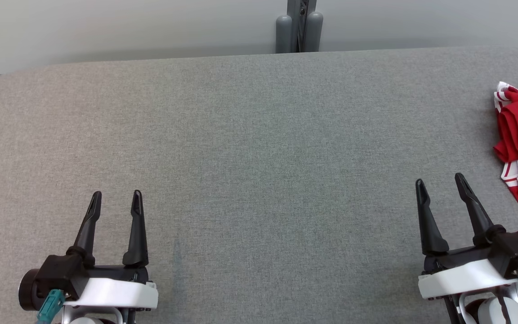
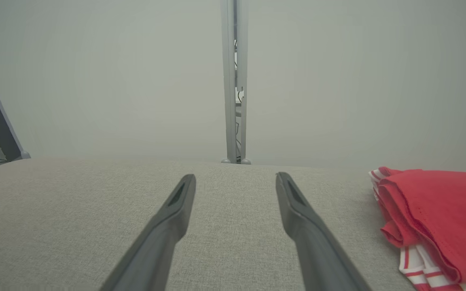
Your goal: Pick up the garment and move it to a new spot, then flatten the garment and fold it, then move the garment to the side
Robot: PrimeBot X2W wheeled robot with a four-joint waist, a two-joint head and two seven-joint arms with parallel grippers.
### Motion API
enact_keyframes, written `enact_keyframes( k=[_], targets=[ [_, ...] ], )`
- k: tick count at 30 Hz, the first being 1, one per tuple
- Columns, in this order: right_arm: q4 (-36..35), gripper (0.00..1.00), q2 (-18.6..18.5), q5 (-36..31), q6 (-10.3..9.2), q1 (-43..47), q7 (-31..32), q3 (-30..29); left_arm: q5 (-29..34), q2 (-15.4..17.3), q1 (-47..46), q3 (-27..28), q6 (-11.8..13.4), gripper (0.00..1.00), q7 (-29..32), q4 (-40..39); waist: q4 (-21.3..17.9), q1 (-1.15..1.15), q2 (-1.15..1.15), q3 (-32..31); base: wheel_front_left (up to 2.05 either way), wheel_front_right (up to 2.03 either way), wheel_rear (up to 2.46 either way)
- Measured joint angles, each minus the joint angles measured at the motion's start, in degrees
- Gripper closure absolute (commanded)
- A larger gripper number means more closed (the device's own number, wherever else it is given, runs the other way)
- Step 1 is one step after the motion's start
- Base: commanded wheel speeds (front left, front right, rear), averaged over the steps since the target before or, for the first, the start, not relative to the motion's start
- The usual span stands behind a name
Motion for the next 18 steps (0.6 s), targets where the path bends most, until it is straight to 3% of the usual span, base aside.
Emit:
enact_keyframes(
  k=[11, 18],
  targets=[
    [-0.05, 0.0, 0.0, -0.09, 0.0, -0.06, 0.0, -0.1, -1.21, -0.03, 0.01, 0.7, -2.52, 0.0, 0.0, -0.66, -0.23, 0.0, 0.0, 0.28, 0.0, 0.0, 0.0],
    [-0.1, 0.0, 0.0, -0.09, 0.0, -0.09, 0.0, -0.26, -1.7, -0.01, 0.01, 1.01, -2.53, 0.0, 0.0, -0.19, -0.35, 0.0, 0.0, 0.45, 0.0, 0.0, 0.0]
  ],
)
